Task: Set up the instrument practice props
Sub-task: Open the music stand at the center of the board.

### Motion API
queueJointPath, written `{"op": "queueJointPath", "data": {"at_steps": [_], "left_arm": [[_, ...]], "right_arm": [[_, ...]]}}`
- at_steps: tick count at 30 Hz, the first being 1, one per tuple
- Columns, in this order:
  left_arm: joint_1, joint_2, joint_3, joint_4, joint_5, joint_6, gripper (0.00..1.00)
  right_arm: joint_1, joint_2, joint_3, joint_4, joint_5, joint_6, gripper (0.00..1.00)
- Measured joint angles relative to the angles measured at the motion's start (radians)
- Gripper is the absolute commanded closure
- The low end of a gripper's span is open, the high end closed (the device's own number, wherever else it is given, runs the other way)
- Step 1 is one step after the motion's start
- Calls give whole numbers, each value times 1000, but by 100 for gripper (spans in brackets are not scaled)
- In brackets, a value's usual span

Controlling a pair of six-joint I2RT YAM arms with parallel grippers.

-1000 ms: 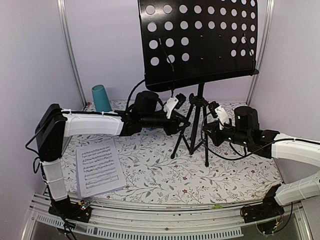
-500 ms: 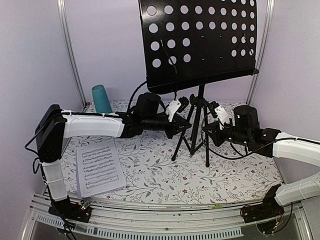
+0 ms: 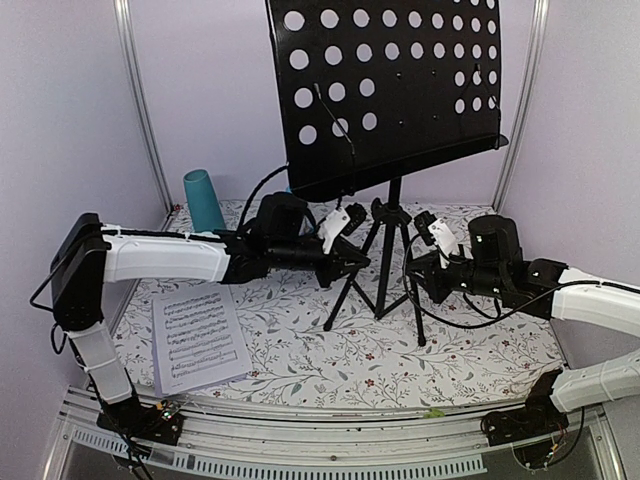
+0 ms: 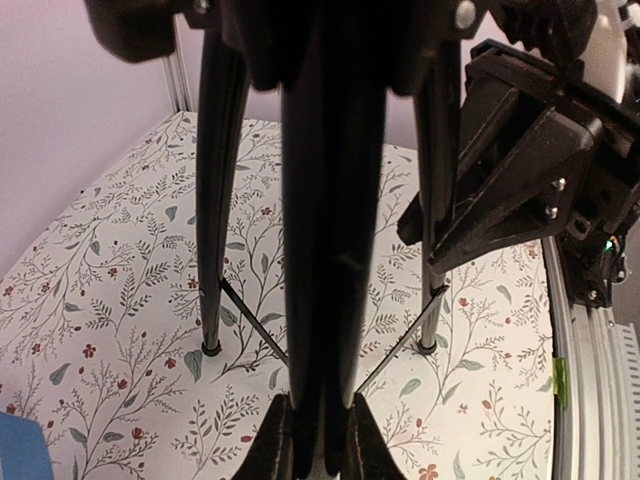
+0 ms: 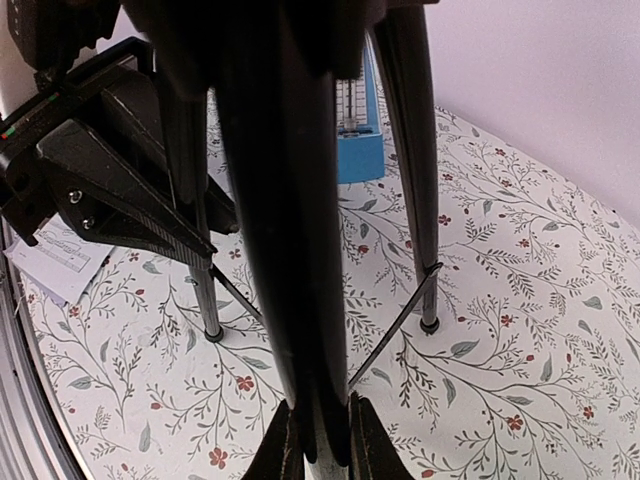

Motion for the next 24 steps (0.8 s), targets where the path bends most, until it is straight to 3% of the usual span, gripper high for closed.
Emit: {"op": "queueJointPath", "data": {"at_steps": [24], "left_arm": [[-17, -64, -81, -14, 19, 37, 100]], "right_arm": [[11, -124, -109, 11, -52, 115, 78]]}}
